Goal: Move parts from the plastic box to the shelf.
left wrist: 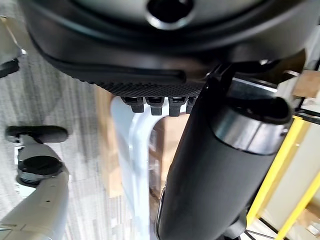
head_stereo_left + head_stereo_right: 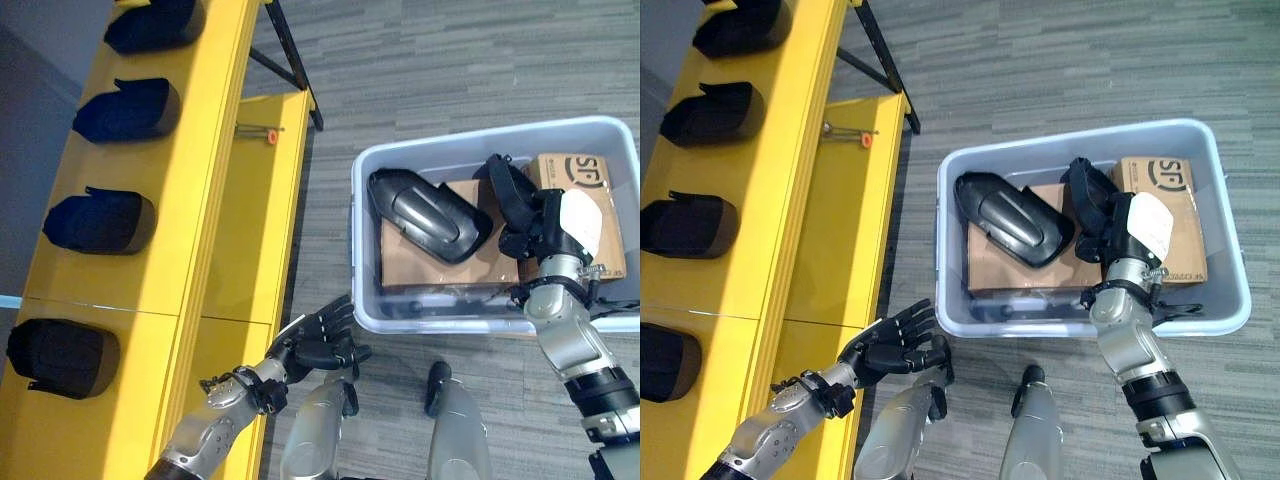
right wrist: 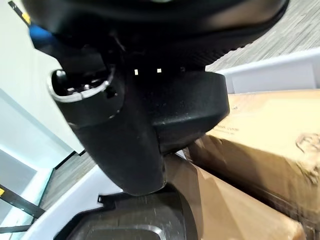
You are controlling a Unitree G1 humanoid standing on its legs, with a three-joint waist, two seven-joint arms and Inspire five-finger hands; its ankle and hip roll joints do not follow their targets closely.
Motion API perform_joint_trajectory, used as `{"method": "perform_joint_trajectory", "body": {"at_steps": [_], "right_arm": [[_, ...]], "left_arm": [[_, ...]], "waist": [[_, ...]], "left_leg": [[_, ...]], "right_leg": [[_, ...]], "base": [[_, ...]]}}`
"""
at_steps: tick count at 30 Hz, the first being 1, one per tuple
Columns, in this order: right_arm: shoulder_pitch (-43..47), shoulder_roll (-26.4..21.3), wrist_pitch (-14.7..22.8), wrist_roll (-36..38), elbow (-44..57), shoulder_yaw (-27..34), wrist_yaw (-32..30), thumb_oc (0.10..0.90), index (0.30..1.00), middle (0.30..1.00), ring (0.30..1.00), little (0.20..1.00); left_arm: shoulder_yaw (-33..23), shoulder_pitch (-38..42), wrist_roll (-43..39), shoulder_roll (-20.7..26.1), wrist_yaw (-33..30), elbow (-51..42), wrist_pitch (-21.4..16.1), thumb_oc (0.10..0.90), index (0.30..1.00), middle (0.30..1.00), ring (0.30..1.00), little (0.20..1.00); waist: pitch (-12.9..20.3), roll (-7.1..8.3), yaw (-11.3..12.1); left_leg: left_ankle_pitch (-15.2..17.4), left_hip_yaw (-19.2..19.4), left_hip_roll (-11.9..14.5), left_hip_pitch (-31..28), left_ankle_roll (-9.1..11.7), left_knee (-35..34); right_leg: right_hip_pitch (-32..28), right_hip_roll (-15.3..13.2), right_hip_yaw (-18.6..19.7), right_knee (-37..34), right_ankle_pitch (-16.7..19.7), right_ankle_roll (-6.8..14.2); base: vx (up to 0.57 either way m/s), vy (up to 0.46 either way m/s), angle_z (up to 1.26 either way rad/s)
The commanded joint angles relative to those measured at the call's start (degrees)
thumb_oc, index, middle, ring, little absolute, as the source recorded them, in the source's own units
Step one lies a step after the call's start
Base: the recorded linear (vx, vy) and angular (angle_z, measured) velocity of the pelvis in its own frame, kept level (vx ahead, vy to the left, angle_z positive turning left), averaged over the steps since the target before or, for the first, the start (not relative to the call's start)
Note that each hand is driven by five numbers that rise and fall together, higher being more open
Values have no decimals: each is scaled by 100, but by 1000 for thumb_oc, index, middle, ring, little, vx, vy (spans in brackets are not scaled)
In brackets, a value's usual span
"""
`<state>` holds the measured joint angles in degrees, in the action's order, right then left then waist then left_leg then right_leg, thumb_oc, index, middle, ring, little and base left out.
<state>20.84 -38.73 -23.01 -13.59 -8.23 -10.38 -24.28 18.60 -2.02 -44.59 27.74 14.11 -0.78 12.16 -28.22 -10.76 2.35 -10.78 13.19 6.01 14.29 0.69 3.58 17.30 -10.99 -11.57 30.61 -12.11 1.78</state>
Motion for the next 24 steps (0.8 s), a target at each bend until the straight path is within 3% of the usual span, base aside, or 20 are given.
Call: {"method": "perform_joint_trajectory", "body": {"at_steps": [1, 7, 11, 16, 24], "right_arm": [[-238, 153, 118, -162, 327, -111, 486, 400, 300, 300, 300, 300], [-600, 187, 282, -216, 473, -70, 546, 400, 300, 300, 300, 300], [-801, 226, 587, -202, 610, 45, 361, 400, 300, 300, 300, 300], [-1048, 324, 1227, -293, 969, 197, 2, 400, 300, 300, 300, 300], [-1297, 408, 1720, -522, 1527, 305, -157, 400, 300, 300, 300, 300]], "left_arm": [[-374, -165, 44, -20, 267, -605, -284, 900, 1000, 1000, 1000, 1000], [-434, -338, 146, -74, 313, -541, -286, 900, 1000, 1000, 1000, 1000], [-513, -418, 200, -96, 327, -540, -257, 900, 1000, 1000, 1000, 1000], [-617, -563, 290, -179, 283, -534, -185, 900, 1000, 1000, 1000, 1000], [-706, -660, 334, -213, 221, -508, -174, 900, 1000, 1000, 1000, 1000]], "waist": [[210, 405, -67], [549, 545, -88], [731, 619, -96], [1110, 702, -106], [1584, 810, -111]], "left_leg": [[591, 63, -133, -399, 70, 125], [606, 45, -83, -761, 86, -30], [588, 35, -71, -949, 96, -189], [530, 13, -8, -1131, 130, -340], [480, -23, 51, -1346, 181, -506]], "right_leg": [[-396, 190, -166, -437, 291, -79], [-912, 282, -156, -945, 400, -41], [-1164, 338, -151, -1245, 469, -2], [-1476, 399, -147, -1649, 614, 37], [-1838, 476, -173, -1969, 647, 40]], "base": [[113, -10, -5], [103, -28, -3], [54, -35, -1], [70, -37, -3], [56, -49, -1]]}}
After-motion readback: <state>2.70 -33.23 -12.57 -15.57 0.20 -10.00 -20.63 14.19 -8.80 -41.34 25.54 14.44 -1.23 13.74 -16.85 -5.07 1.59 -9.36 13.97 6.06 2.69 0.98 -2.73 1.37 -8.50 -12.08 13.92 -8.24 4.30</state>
